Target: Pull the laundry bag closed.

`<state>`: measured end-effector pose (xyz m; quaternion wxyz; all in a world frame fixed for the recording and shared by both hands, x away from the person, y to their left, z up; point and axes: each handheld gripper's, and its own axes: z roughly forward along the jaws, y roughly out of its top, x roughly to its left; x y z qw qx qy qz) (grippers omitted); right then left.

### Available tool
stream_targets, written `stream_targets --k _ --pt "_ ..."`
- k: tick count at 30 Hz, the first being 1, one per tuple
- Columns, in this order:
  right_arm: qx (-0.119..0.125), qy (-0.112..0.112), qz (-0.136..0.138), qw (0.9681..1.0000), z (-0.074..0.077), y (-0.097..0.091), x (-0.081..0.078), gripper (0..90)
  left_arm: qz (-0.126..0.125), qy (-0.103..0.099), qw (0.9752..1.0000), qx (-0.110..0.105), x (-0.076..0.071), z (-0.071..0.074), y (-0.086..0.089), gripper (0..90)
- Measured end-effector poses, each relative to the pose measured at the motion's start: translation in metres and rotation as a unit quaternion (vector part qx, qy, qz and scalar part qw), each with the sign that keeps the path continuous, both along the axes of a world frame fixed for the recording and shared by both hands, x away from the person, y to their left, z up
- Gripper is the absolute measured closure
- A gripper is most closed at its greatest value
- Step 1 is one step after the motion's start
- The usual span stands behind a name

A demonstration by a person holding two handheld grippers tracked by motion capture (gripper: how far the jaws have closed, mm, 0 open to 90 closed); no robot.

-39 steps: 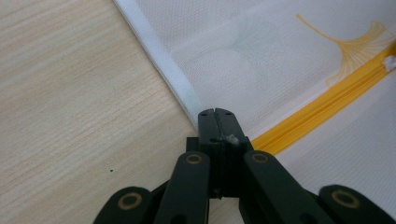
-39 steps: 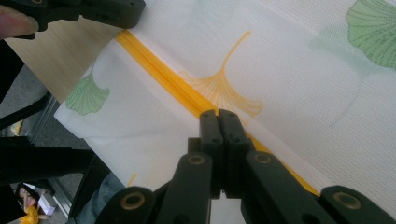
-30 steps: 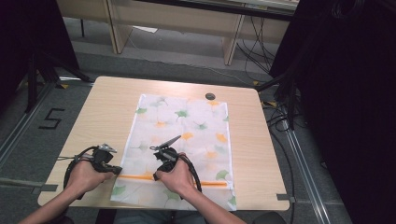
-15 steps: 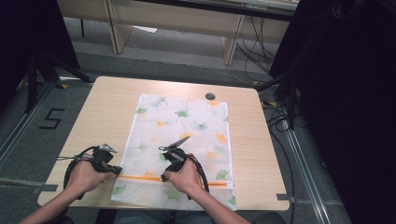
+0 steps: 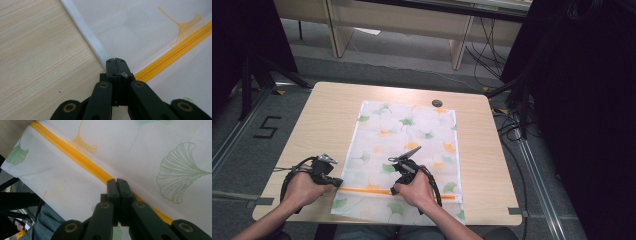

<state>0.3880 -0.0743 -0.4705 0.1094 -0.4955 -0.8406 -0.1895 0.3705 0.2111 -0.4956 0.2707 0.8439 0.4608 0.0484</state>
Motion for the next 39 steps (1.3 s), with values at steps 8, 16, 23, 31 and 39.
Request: stream_targets --k 8,16,23,31,39 --pt "0.0 0.008 -0.001 1.0 0.001 -0.011 0.0 90.0 -0.001 0.0 1.0 0.006 0.0 0.001 0.0 90.0" --pt "0.002 0.007 -0.025 0.9997 0.003 -0.022 -0.003 90.0 -0.001 0.0 1.0 0.007 0.0 0.001 0.0 90.0" --pt "-0.001 0.009 -0.021 0.9997 0.004 -0.033 -0.002 90.0 -0.001 0.0 1.0 0.007 0.0 0.001 0.0 90.0" --pt "-0.003 0.01 -0.045 0.9989 0.003 -0.043 -0.005 90.0 -0.002 0.002 1.0 0.009 0.0 0.001 0.0 90.0" --pt "0.003 0.013 -0.048 0.9988 0.005 -0.048 -0.004 90.0 -0.002 0.002 1.0 0.009 0.0 0.001 -0.001 90.0"
